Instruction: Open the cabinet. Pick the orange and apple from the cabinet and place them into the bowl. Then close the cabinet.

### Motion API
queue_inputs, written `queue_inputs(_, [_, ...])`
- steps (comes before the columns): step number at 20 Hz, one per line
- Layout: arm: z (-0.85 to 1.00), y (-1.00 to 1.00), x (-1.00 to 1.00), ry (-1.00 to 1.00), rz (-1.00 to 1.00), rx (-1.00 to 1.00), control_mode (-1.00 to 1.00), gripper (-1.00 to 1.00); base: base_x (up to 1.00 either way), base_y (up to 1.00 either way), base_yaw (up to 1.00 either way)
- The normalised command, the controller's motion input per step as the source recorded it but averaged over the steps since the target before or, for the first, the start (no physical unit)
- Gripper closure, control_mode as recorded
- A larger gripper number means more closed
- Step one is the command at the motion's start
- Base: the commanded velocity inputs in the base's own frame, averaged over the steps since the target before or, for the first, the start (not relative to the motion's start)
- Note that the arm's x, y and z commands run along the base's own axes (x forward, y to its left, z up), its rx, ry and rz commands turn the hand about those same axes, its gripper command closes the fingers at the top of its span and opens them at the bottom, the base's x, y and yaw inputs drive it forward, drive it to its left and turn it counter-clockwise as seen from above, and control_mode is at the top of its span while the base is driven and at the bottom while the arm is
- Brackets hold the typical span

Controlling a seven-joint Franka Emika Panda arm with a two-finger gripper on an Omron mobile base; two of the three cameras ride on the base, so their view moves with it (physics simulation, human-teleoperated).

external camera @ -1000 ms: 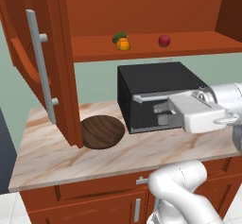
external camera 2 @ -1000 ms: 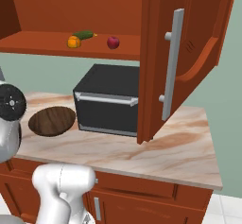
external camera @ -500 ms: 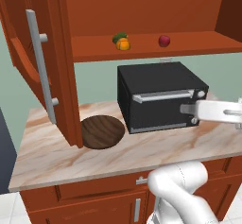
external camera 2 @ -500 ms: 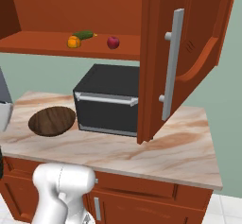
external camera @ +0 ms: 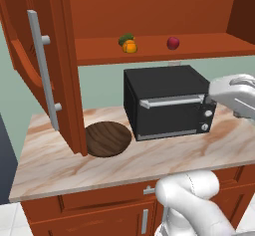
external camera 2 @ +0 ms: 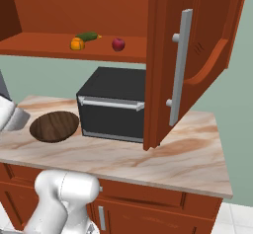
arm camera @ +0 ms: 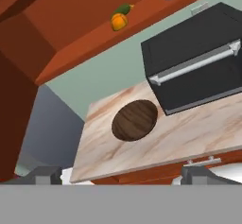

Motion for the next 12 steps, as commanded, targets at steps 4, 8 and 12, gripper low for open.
queue_inputs(4, [0.00,-0.16,0.28,0.13,-0.04,-0.24,-1.00,-1.00,0.00,0.00,0.00])
queue_inputs(8, [0.00,0.00,0.40,-0.04,0.01,-0.23,-1.00,-1.00,0.00,0.00,0.00])
queue_inputs(12, [-0.02,0.00,0.44,-0.17,0.03,-0.14,-1.00,-1.00,0.00,0.00,0.00])
